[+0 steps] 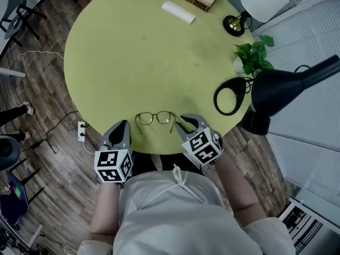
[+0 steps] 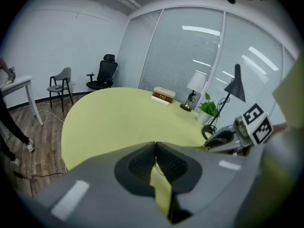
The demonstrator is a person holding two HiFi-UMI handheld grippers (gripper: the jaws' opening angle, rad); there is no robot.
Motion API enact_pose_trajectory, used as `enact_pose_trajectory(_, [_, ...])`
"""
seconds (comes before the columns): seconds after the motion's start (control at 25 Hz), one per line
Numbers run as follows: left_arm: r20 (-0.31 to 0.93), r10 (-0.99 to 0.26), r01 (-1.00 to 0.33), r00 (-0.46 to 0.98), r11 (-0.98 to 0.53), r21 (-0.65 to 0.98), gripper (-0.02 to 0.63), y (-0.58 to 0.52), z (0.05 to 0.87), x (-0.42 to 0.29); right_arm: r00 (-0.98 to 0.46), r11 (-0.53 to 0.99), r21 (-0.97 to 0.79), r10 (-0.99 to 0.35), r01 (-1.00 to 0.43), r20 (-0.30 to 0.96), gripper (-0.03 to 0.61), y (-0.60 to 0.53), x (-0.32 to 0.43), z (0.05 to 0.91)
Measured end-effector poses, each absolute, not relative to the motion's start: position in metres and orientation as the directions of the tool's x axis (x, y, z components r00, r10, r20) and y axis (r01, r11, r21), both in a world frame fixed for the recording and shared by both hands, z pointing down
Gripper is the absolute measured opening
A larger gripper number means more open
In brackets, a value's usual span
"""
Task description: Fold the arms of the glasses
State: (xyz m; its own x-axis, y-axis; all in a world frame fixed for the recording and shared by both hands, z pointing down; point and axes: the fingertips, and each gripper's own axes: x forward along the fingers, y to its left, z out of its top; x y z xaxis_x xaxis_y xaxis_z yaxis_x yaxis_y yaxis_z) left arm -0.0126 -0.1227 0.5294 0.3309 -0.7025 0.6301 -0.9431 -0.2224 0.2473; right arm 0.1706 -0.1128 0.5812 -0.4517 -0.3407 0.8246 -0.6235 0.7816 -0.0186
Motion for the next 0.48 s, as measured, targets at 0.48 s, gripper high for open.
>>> enact_pose_trajectory(0.48, [0.639, -0.705, -0.950, 0.308, -0.190, 0.248, 0.006, -0.123, 0.541, -0.017, -0.419, 0.959, 0.143, -0.237, -0.245, 0.876, 0.081, -0.122, 0.145, 0.595])
